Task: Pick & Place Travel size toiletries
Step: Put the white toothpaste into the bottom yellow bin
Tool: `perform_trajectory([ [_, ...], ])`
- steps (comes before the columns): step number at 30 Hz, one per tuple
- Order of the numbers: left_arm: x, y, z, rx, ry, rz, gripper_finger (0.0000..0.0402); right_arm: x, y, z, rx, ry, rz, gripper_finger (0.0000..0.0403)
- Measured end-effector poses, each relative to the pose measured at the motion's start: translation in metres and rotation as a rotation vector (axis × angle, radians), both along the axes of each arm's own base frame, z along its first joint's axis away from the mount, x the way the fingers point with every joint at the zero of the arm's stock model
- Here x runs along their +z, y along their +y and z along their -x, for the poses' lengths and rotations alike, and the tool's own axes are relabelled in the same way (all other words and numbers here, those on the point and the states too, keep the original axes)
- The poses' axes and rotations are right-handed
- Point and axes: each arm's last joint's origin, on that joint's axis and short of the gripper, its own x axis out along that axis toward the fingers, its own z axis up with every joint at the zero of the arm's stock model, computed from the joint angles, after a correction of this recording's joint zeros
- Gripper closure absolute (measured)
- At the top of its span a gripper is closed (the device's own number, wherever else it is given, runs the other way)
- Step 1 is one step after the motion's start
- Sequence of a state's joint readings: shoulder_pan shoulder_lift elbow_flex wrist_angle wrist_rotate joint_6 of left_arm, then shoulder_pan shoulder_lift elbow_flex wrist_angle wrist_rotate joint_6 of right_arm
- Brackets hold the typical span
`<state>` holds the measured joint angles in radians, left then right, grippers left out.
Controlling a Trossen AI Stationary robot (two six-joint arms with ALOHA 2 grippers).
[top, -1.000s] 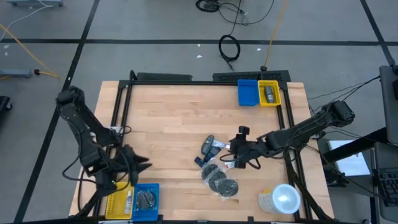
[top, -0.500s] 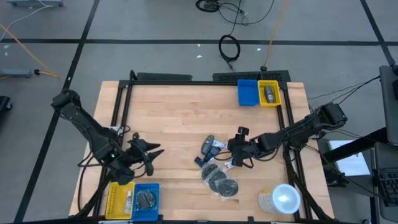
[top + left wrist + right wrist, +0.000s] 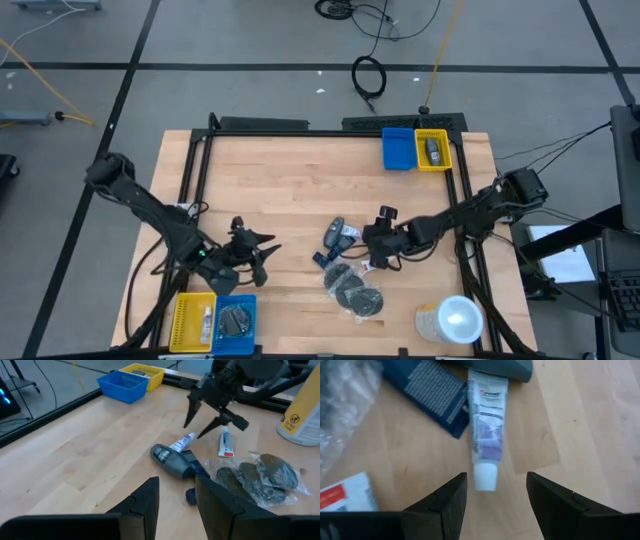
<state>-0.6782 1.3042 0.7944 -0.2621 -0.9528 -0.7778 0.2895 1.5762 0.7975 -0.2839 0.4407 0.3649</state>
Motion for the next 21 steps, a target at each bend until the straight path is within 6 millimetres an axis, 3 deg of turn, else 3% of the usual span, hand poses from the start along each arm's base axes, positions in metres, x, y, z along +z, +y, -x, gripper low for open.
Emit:
perform_trajectory([
  [7, -0.005, -0.006, -0.01, -0.024, -0.018, -0.014, 0.0277, -0.015, -0.008, -0.008, -0.012, 0.036, -0.04, 0.021],
  [13, -0.004, -0.007, -0.013, -0.038, -0.026, -0.025, 0.0277, -0.021, -0.015, -0.011, -0.007, 0.075, -0.047, 0.0235],
  [17, -0.004, -0.007, -0.013, -0.038, -0.025, -0.026, 0.0277, -0.019, -0.016, -0.01, 0.019, 0.075, -0.058, 0.0265],
  [21, -0.004, -0.007, -0.013, -0.038, -0.024, -0.026, 0.0277, -0.018, -0.016, -0.01, 0.045, 0.085, -0.055, 0.0324],
])
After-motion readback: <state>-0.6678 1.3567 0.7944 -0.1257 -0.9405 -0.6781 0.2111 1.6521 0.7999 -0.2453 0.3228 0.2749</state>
